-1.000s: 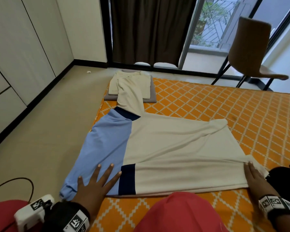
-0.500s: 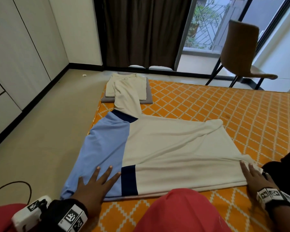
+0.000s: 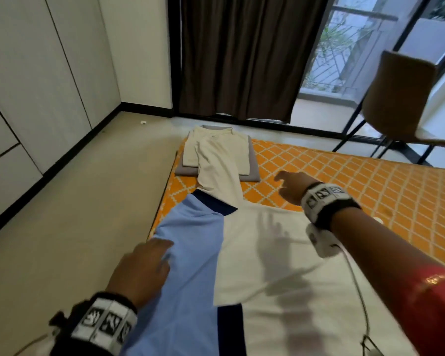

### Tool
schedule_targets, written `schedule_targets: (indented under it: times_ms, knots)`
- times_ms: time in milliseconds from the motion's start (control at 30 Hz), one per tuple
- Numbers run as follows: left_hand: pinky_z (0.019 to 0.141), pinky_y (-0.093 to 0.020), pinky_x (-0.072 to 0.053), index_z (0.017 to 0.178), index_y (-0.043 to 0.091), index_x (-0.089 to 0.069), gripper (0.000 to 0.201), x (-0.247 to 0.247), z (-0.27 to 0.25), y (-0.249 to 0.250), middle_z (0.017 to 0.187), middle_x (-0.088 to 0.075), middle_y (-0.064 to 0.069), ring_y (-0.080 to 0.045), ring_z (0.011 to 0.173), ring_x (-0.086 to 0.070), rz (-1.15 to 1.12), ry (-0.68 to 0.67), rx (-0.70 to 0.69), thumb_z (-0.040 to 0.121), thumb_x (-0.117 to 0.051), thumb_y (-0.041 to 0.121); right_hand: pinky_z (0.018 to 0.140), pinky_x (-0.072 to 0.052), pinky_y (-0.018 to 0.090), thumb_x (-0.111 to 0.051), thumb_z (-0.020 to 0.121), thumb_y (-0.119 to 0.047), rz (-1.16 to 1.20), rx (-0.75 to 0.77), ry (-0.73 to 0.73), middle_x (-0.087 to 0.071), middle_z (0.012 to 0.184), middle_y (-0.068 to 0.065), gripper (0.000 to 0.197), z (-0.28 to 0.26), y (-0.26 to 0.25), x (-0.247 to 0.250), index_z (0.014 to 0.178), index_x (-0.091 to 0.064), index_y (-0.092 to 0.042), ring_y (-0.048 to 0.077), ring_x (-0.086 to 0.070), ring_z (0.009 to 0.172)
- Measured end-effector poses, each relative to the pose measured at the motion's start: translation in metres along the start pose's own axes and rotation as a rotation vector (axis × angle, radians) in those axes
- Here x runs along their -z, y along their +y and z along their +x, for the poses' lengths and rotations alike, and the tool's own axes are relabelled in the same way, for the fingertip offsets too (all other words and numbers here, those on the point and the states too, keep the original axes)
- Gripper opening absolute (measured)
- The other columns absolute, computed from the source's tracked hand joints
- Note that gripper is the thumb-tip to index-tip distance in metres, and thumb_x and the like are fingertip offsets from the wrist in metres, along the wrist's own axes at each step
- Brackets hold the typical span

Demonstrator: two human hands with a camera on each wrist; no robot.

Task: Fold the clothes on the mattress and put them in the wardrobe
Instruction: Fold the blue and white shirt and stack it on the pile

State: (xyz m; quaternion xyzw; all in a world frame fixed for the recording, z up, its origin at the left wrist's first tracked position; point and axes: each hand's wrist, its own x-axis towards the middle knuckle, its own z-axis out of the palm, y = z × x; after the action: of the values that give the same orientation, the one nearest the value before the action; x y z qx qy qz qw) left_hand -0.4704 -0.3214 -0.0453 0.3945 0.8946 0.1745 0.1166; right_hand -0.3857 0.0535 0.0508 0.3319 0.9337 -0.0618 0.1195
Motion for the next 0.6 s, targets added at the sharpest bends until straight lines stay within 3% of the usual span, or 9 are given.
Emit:
schedule_targets:
  times_ms: [67,133,200,267,300,367,433,533,600]
  knots:
    - [0.077,-0.043,-0.058,0.12,0.034,-0.052,0.051,-0.015,-0.005,-0.022,0.12,-0.066,-0.001,-0.028,0.098,-0.069,-0.067,-0.024,-0.029,0.075,-0.034,0.049,0.091,-0.049,0.038,-0.052,0.092,-0.026,-0.025,0.073,-0.047,-0.055,0.135,0.01,0.045,0.047,-0.051,-0.012,0.136,-0.045,-0.021,0.032,-0.057,0.116]
    - [0.061,-0.035,-0.06,0.115,0.031,-0.048,0.047,-0.027,-0.006,-0.04,0.119,-0.057,0.008,-0.017,0.089,-0.07,-0.069,-0.068,-0.067,0.071,-0.044,0.048,0.092,-0.05,0.042,-0.054,0.091,-0.029,0.017,0.091,-0.098,-0.051,0.138,0.013,0.055,0.084,-0.088,-0.029,0.143,-0.037,-0.026,0.033,-0.058,0.116]
    - [0.052,-0.027,-0.057,0.112,0.031,-0.049,0.046,-0.032,-0.002,-0.046,0.116,-0.048,0.014,-0.005,0.088,-0.06,-0.058,0.012,-0.138,0.07,-0.047,0.049,0.09,-0.053,0.047,-0.054,0.086,-0.034,0.116,0.079,-0.104,-0.052,0.132,0.017,0.062,0.116,-0.11,-0.047,0.144,-0.032,-0.034,0.037,-0.062,0.106]
    - [0.047,-0.022,-0.054,0.109,0.031,-0.05,0.043,-0.03,0.004,-0.041,0.111,-0.047,0.015,-0.004,0.087,-0.049,-0.049,0.094,-0.179,0.07,-0.047,0.049,0.085,-0.055,0.05,-0.056,0.08,-0.036,0.263,0.03,-0.092,-0.053,0.129,0.018,0.062,0.133,-0.121,-0.056,0.14,-0.039,-0.036,0.038,-0.062,0.102]
    - [0.046,-0.019,-0.052,0.107,0.032,-0.05,0.041,-0.032,0.006,-0.039,0.109,-0.047,0.014,-0.005,0.087,-0.048,-0.053,0.133,-0.173,0.07,-0.046,0.048,0.083,-0.056,0.049,-0.058,0.081,-0.032,0.341,0.018,-0.091,-0.054,0.128,0.017,0.058,0.142,-0.125,-0.061,0.138,-0.045,-0.03,0.036,-0.062,0.101]
    - [0.056,-0.014,-0.05,0.107,0.032,-0.051,0.038,-0.032,0.011,-0.038,0.105,-0.051,0.015,-0.004,0.088,-0.051,-0.096,0.174,-0.153,0.071,-0.046,0.046,0.071,-0.057,0.038,-0.06,0.088,-0.019,0.477,-0.002,-0.069,-0.062,0.108,0.014,0.043,0.151,-0.13,-0.064,0.13,-0.055,-0.009,0.028,-0.064,0.087]
    - [0.067,-0.007,-0.044,0.105,0.036,-0.057,0.034,-0.026,0.014,-0.036,0.101,-0.061,0.021,0.0,0.089,-0.056,-0.32,0.199,-0.071,0.074,-0.045,0.045,0.064,-0.054,0.034,-0.058,0.088,-0.01,0.593,-0.029,-0.012,-0.063,0.097,0.014,0.038,0.148,-0.128,-0.059,0.125,-0.058,0.001,0.027,-0.066,0.08]
    - [0.065,-0.008,-0.045,0.094,0.045,-0.063,0.014,-0.013,0.015,-0.028,0.097,-0.068,0.023,0.001,0.081,-0.063,-0.659,0.272,0.016,0.084,-0.054,0.042,0.089,-0.052,0.04,-0.062,0.084,-0.002,0.701,0.106,0.156,-0.049,0.132,0.011,0.051,0.108,-0.124,-0.042,0.135,-0.053,-0.006,0.03,-0.059,0.112]
    - [0.065,-0.016,-0.051,0.105,0.039,-0.062,0.024,-0.008,0.015,-0.021,0.095,-0.069,0.019,-0.007,0.077,-0.067,-0.828,0.313,0.046,0.092,-0.062,0.019,0.09,-0.048,0.022,-0.061,0.086,0.0,0.661,0.311,0.229,-0.039,0.143,0.005,0.053,0.057,-0.119,-0.033,0.137,-0.051,-0.01,0.024,-0.055,0.117]
